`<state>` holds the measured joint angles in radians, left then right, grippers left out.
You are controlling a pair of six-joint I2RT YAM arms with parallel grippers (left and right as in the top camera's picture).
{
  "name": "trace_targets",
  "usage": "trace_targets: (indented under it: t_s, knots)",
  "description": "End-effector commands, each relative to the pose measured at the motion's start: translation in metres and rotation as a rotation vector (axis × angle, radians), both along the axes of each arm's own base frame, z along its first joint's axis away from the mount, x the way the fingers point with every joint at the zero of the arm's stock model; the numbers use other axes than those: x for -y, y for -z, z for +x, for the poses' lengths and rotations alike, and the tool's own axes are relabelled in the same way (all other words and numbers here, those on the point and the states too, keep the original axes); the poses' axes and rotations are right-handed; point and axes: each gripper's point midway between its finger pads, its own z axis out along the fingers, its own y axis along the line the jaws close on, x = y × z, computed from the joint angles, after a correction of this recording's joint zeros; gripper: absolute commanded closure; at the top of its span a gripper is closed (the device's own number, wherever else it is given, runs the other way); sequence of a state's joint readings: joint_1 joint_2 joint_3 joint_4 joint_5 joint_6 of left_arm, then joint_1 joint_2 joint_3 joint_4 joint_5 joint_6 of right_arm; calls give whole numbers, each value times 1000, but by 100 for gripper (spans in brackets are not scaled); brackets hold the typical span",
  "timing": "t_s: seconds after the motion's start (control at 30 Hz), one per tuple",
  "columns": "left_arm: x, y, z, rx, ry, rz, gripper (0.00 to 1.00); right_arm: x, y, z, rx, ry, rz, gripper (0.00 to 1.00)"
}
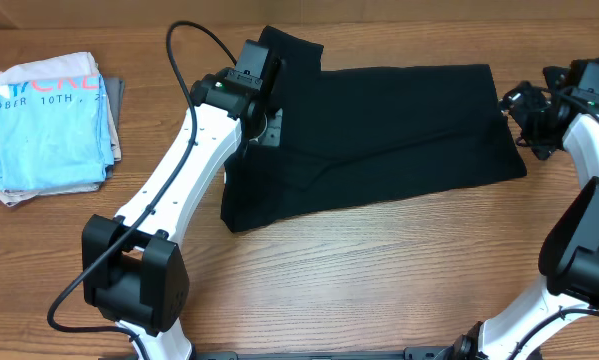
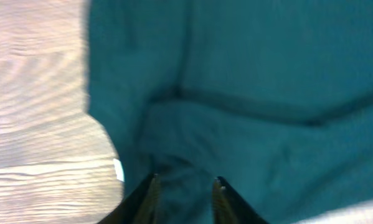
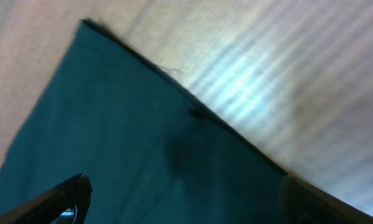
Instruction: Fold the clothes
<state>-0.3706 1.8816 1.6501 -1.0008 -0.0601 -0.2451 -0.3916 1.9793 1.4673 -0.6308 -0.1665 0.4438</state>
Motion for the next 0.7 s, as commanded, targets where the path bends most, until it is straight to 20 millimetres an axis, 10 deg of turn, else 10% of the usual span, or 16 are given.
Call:
trace_targets:
  t_s: [0.0, 0.2, 0.47, 0.67]
  knots:
    - [19, 1, -11, -53, 103, -91, 78, 17, -21, -7, 11, 34, -23, 0]
    - [33, 11, -32, -130, 160, -114, 78, 19, -16, -18, -28, 47, -6, 0]
    - [73, 16, -45, -82, 260, -52, 44, 19, -16, -18, -27, 47, -6, 0]
    - [84, 38, -52, -68, 255, 1, 39, 19, -16, -18, -27, 47, -7, 0]
